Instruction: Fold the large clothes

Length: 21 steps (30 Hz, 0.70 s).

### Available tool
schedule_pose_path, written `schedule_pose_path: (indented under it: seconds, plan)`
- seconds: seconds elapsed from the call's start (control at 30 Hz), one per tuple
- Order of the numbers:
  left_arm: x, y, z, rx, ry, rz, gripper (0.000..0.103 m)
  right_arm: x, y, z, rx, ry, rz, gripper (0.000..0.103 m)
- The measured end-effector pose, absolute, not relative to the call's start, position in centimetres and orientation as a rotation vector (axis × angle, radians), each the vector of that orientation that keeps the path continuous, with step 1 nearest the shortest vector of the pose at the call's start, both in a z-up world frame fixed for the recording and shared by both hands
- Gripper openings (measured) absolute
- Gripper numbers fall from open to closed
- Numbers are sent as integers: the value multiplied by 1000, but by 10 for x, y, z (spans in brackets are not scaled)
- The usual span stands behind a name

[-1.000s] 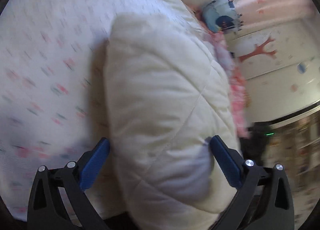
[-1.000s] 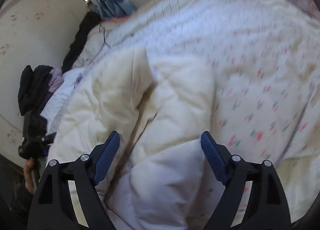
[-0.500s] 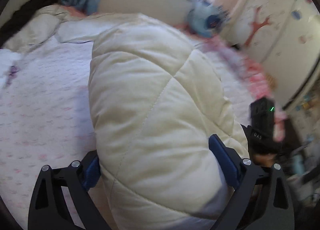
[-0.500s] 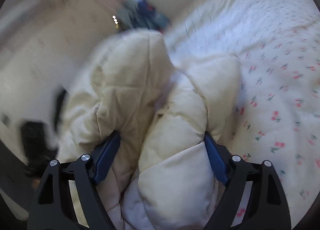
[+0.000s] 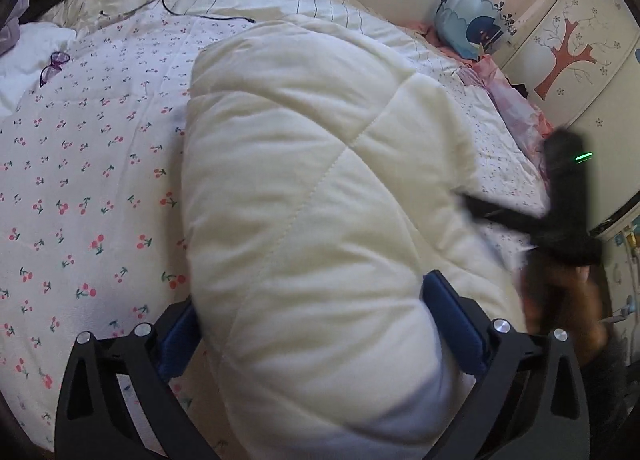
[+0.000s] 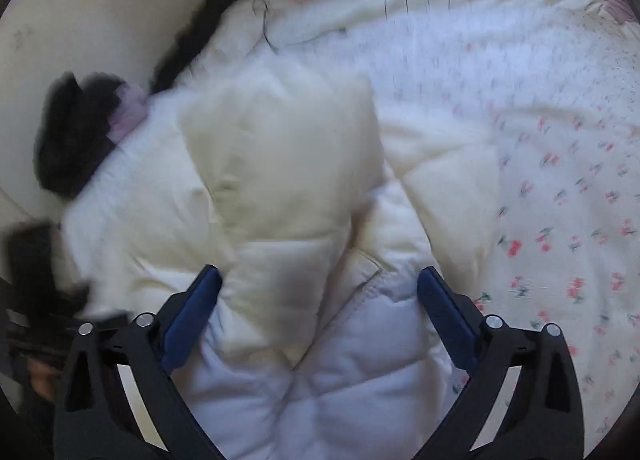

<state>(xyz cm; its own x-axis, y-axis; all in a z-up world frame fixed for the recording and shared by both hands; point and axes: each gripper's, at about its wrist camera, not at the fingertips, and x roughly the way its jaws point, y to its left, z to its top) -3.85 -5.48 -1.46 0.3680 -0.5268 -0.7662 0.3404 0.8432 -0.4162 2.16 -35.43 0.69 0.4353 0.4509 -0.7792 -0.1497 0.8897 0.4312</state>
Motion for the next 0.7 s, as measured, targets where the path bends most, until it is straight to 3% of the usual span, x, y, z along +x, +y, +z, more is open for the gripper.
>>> schedule_pose_path:
  seconds: [0.17, 0.3, 0.43, 0.7]
  plan:
    - [-18, -17, -6, -358, 1063, -629, 97, -5, -387, 8, 436, 1016, 328, 96]
    - [11, -17, -44, -507, 1184, -723, 97, -12, -391, 11, 398, 1009, 277, 96]
    - [16, -29, -72, -598, 1231, -806, 98, -2, -384, -31, 705, 1097, 343, 97]
    - [3, -40, 18, -315, 888, -788, 92, 31, -364, 18, 696, 877, 555, 97]
